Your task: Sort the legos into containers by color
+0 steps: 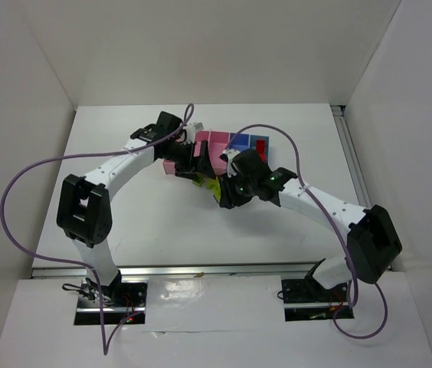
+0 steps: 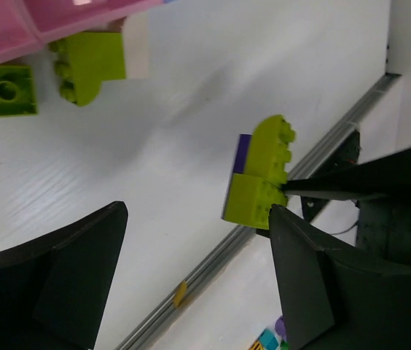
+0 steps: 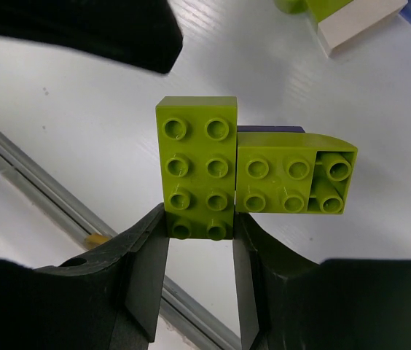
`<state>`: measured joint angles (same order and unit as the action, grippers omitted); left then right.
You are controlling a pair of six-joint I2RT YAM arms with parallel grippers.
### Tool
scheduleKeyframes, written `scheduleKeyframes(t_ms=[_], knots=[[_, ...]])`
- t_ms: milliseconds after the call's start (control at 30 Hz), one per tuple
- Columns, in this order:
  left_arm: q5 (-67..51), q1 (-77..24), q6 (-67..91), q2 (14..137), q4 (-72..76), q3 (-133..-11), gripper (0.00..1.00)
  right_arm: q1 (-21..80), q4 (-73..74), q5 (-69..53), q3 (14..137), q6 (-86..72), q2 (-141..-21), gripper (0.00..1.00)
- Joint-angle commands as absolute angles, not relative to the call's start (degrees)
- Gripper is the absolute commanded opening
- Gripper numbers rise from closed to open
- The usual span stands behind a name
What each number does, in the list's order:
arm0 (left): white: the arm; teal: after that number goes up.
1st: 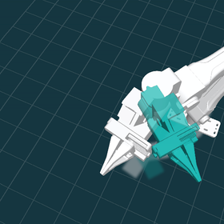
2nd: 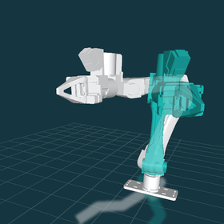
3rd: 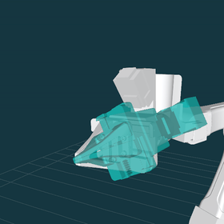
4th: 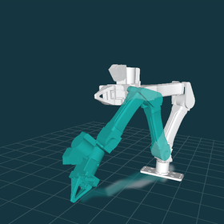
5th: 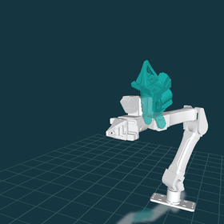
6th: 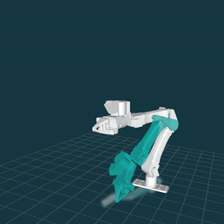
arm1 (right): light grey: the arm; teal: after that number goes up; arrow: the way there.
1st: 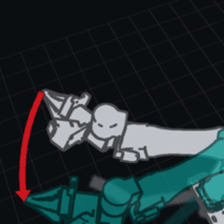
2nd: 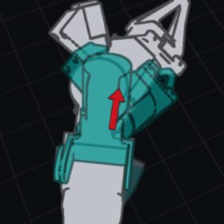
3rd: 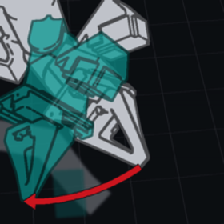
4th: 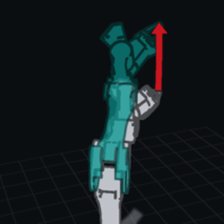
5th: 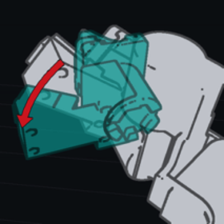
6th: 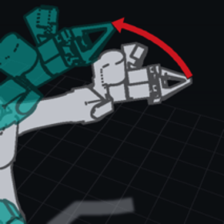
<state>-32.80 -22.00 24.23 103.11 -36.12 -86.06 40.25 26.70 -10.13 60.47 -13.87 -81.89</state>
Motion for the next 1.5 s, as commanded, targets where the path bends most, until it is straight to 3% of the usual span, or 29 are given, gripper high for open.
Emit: scheduleKeyframes(t_ms=[0,100,367,567,900,1000,1267,1367,1467], knots=[[-39.7,-21.8,24.6,104.5,-32.6,-84.7,0.89,40.6,26.8,-10.4,62.3,-14.1,-82.8,0.15],[-43.7,-21.8,24.0,104.5,-32.0,-82.4,0.88,41.1,25.6,-10.4,61.8,-14.1,-82.8,0.15],[-59.0,-21.8,22.8,108.7,-23.7,-76.1,0.72,41.1,25.6,-10.4,61.8,-13.5,-82.8,0.15],[-61.5,-22.3,24.3,109.2,-20.8,-75.3,0.63,41.1,25.6,-9.1,61.3,-13.5,-82.3,0.15],[-67.8,-23.5,23.6,113.4,-21.4,-76.4,0.56,41.1,25.6,-6.5,61.9,-12.5,-82.8,0.15],[-67.8,-23.5,23.6,113.4,-21.4,-77.5,0.48,41.1,26.2,-6.5,61.9,-12.0,-83.3,0.15],[-64.1,-23.5,25.3,113.9,-21.4,-78.7,0.53,41.1,26.8,-6.5,61.3,-12.0,-83.8,0.15],[-61.6,-23.5,25.3,114.4,-22.9,-80.4,0.65,41.1,26.8,-6.5,60.8,-12.0,-83.8,0.15],[-60.9,-23.5,23.7,115.0,-25.2,-82.2,0.65,41.1,26.8,-6.5,60.8,-12.0,-83.8,0.15]])
